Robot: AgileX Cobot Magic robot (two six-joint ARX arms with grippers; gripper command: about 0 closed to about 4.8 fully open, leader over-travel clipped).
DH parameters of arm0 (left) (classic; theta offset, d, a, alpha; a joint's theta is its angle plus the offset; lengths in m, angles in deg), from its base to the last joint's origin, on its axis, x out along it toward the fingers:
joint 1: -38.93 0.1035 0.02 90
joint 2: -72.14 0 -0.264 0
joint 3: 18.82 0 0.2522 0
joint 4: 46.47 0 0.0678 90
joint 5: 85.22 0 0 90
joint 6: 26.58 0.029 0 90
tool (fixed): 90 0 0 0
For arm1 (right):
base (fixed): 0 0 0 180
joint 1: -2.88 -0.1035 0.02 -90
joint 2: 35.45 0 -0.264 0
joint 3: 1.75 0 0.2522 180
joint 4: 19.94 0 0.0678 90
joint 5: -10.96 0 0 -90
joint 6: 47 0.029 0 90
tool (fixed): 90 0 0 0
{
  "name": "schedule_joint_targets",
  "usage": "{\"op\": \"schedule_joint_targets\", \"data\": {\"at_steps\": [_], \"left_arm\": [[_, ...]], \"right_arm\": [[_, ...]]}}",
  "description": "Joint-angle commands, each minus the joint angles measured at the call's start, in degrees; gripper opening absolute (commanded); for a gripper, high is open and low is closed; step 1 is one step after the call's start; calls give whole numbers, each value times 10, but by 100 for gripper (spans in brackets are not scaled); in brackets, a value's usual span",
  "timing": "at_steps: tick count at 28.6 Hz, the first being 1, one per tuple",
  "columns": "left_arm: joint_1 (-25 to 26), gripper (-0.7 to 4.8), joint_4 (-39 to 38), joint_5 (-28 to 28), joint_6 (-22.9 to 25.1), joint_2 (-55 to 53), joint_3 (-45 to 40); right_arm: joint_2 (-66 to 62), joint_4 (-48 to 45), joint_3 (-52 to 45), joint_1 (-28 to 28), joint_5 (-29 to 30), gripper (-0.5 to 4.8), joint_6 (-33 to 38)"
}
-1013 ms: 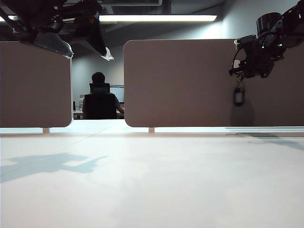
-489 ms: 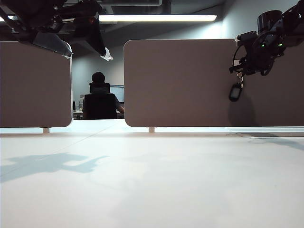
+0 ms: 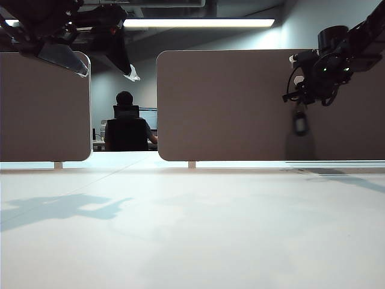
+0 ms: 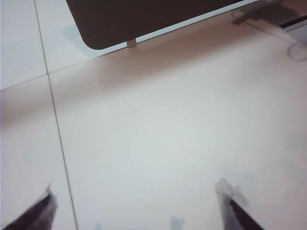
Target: Hang the bunch of keys on the hook.
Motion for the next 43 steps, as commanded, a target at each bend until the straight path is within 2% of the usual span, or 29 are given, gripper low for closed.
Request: {"op": "schedule_joint_targets", "data": {"at_steps": [1, 6, 11, 17, 18, 19, 21, 23, 30, 33, 36, 37, 39, 40, 41, 42, 43], "left_arm": [[0, 479, -14, -3, 2, 1, 2], [0, 479, -29, -16, 2, 1, 2], [0, 479, -31, -16, 2, 1, 2], [0, 479, -48, -16, 2, 1, 2], [0, 479, -51, -16, 2, 1, 2], [0, 479, -54, -16, 2, 1, 2], [0, 479, -55, -16, 2, 1, 2], [0, 479, -55, -17, 2, 1, 2], [0, 479, -55, -17, 2, 1, 2], [0, 479, -55, -17, 2, 1, 2], [0, 479, -54, -17, 2, 3, 2], [0, 479, -53, -17, 2, 5, 2], [0, 479, -52, -16, 2, 12, 2], [0, 479, -53, -14, 2, 17, 4], [0, 479, -53, -12, 2, 24, 5], [0, 383, -53, -11, 2, 32, 7], [0, 244, -55, -10, 2, 43, 9]], "right_arm": [[-2, -4, 3, -3, 13, -9, 0], [-2, 3, 3, -3, -17, -9, 0], [-2, 19, 3, -2, -87, -8, 0], [0, 52, 3, -1, -92, -8, 0], [2, 58, 3, -1, -92, 8, 0], [5, 59, 3, -2, -92, 50, 0], [11, 58, 3, -4, -98, 189, 0], [20, 59, 3, -4, -98, 281, 0], [58, 69, 3, -3, -101, 285, -14], [78, 85, 3, -3, -120, 285, -31], [101, 124, 3, -3, -126, 274, -26], [112, 152, 3, -3, -126, 204, -20], [130, 213, 3, -4, -110, -23, -16], [137, 237, 3, -5, -97, -2, -12], [143, 261, 3, -8, -85, -9, -6], [150, 286, 3, -8, -66, -9, 0], [154, 302, 2, -9, -57, -9, 8]]}}
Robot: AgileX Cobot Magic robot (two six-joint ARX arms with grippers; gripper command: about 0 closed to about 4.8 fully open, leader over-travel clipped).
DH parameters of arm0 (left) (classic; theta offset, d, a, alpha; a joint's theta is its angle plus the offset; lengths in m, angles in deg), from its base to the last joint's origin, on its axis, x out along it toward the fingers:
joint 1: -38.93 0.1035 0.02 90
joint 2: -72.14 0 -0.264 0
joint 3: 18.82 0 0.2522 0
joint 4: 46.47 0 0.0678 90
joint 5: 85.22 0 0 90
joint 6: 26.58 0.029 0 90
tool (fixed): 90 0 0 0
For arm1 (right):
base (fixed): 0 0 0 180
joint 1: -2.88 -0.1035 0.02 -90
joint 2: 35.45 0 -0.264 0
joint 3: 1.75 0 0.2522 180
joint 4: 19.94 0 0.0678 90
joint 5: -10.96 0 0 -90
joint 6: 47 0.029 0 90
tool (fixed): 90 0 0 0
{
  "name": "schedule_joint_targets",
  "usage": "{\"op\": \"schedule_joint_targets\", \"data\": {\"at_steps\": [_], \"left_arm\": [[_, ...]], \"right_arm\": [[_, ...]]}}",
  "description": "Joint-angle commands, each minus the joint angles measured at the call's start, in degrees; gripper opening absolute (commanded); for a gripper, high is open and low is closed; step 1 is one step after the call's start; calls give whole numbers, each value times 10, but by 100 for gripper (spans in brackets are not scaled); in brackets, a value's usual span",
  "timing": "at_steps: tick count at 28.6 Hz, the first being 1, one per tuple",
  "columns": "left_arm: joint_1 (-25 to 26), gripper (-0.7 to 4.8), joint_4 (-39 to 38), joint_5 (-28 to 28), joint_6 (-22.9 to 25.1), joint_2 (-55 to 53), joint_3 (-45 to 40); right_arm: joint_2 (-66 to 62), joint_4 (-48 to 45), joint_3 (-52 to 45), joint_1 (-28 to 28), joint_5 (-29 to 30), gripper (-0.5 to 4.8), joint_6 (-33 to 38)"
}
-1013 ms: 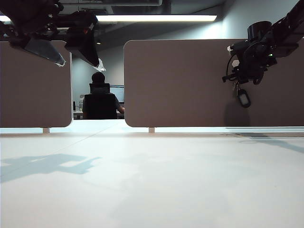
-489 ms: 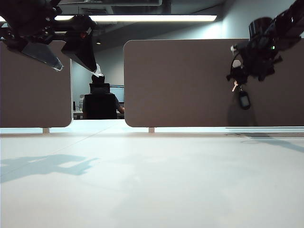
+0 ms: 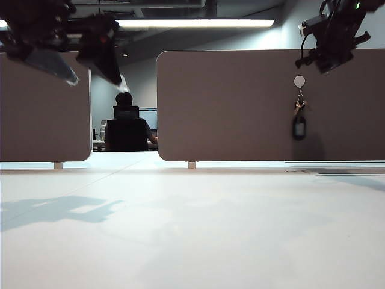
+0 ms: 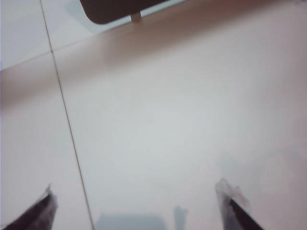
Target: Hang the bunch of keys on the hook.
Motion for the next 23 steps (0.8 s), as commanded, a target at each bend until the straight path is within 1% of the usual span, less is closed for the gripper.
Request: {"op": "schedule_joint_targets", "data": {"at_steps": [1, 2, 3, 5, 8, 10, 12, 15, 17, 21, 23], "left_arm": [[0, 136, 5, 4, 2, 33, 11], [0, 24, 5, 4, 1, 46, 14], [0, -9, 5, 4, -1, 59, 15], [0, -5, -3, 3, -2, 90, 16], [0, -5, -22, 3, -3, 140, 16], [0, -5, -49, -5, -7, 175, 16], [0, -5, -83, -23, -24, 209, 16], [0, -5, -134, -26, -57, 258, 16], [0, -5, -162, -27, -74, 290, 16], [0, -5, -195, -33, -84, 348, 15], [0, -5, -202, -35, -84, 368, 14]], "right_arm": [[23, 72, 1, -9, 45, -9, 34], [29, 79, -1, -11, 49, -9, 40], [39, 83, -6, -13, 53, -9, 51], [62, 83, -19, -21, 58, -9, 53], [103, 83, -44, -26, 81, -9, 53], [136, 83, -70, -35, 93, -9, 56], [170, 82, -101, -36, 116, -9, 56], [224, 76, -161, -43, 128, -9, 56], [269, 54, -218, -45, 135, -9, 56], [369, 8, -339, -45, 176, -9, 83], [411, -4, -388, -45, 182, -9, 83]]}}
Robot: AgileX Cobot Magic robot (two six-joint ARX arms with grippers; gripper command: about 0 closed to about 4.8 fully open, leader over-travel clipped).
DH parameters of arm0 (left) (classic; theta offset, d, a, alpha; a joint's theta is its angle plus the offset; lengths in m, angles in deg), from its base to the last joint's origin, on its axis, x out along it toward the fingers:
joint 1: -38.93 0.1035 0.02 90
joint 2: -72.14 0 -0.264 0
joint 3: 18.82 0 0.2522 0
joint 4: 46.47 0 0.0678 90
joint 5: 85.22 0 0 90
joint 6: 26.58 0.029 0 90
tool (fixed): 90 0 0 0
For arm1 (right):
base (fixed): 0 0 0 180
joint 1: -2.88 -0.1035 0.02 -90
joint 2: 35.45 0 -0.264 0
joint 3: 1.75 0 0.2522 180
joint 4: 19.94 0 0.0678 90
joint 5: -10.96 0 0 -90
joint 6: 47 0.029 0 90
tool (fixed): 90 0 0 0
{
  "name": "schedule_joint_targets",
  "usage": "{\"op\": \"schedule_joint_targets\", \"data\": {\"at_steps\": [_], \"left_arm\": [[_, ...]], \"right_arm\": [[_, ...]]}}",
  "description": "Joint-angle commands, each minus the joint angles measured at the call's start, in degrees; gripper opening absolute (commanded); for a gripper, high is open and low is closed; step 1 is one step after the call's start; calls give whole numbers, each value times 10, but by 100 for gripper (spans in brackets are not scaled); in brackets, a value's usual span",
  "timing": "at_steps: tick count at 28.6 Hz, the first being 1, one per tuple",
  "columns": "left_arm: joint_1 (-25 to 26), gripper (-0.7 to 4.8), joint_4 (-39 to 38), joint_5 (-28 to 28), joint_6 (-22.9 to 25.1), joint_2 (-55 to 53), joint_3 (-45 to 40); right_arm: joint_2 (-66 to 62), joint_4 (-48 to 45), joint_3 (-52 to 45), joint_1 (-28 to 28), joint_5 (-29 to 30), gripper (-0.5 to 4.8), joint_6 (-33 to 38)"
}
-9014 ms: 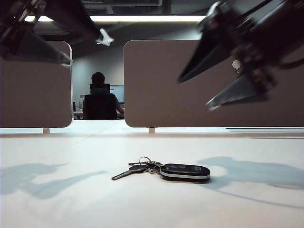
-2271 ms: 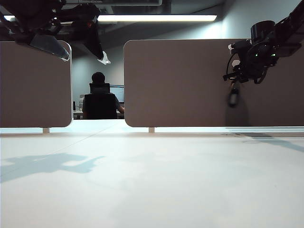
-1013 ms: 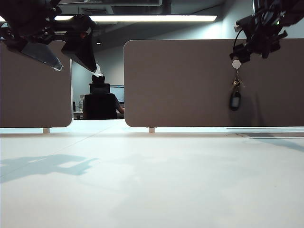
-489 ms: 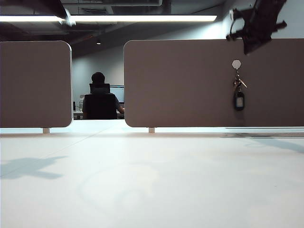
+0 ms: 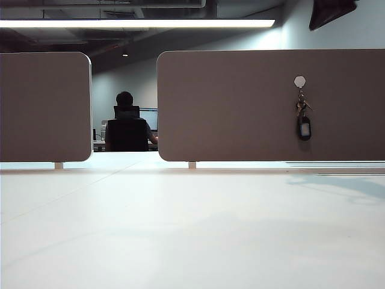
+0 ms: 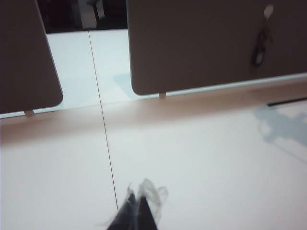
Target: Hang the bunch of keys on the hook.
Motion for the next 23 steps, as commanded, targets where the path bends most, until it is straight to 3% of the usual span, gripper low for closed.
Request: {"op": "schedule_joint_targets", "data": {"at_steps": [1, 5, 10, 23], "left_arm": [[0, -5, -18, -5, -5, 33, 0], [0, -5, -33, -4, -6, 59, -6], [0, -5, -65, 0, -58, 78, -13], [-1, -5, -47, 11, -59, 89, -89]], "right_arm": [[85, -55, -81, -1, 18, -9, 10], [166, -60, -176, -1, 37, -9, 12], [290, -82, -312, -1, 37, -9, 31], [577, -128, -608, -1, 42, -9, 99]]}}
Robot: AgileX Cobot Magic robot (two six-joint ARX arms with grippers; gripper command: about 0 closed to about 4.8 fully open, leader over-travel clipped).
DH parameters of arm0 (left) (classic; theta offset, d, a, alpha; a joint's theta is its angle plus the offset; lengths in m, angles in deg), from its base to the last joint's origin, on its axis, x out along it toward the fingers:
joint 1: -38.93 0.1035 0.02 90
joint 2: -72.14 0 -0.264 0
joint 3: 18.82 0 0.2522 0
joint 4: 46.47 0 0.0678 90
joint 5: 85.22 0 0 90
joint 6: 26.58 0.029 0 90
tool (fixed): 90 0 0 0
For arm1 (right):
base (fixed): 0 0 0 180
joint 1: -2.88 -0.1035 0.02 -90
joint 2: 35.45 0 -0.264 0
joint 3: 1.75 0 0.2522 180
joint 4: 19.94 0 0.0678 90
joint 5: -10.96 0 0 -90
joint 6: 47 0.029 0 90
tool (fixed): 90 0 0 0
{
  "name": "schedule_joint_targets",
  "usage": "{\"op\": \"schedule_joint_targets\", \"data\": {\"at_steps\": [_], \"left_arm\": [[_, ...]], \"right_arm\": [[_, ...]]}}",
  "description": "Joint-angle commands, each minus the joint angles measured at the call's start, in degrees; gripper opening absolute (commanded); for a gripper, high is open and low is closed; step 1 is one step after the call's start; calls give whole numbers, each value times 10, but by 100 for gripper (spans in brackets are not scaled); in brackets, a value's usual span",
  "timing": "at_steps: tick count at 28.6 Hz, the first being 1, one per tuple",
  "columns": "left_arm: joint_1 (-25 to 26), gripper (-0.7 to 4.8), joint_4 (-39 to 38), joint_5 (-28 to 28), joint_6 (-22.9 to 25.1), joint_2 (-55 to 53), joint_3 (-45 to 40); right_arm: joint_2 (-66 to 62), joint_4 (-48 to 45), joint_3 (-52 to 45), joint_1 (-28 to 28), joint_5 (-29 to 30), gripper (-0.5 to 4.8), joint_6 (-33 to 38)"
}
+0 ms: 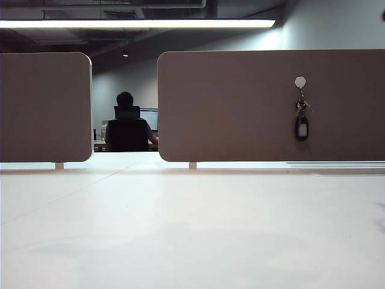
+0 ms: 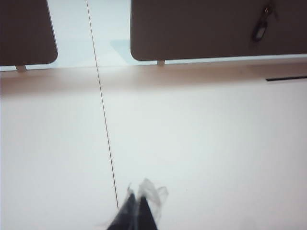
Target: Hang the bunch of keys on the hook.
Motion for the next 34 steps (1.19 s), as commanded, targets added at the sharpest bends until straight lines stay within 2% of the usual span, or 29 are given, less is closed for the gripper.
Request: {"op": "schedule_joint_targets", "data": {"at_steps": [1, 5, 11, 15, 30, 34], "left_arm": [[0, -5, 26, 2, -4, 9, -31], [0, -5, 59, 4, -25, 42, -89], [0, -5, 99, 4, -23, 116, -169], [0, -5, 104, 7, -23, 163, -208], [0, -5, 103, 29, -24, 196, -260], [0, -5, 104, 30, -40, 196, -278]], "right_arm": [[63, -16, -48, -1, 4, -9, 14], [139, -16, -104, -1, 5, -9, 14], [224, -12, -160, -1, 6, -9, 19], [256, -11, -192, -1, 12, -9, 50], [293, -8, -269, -1, 25, -9, 72], [299, -8, -286, -1, 13, -9, 72]]}}
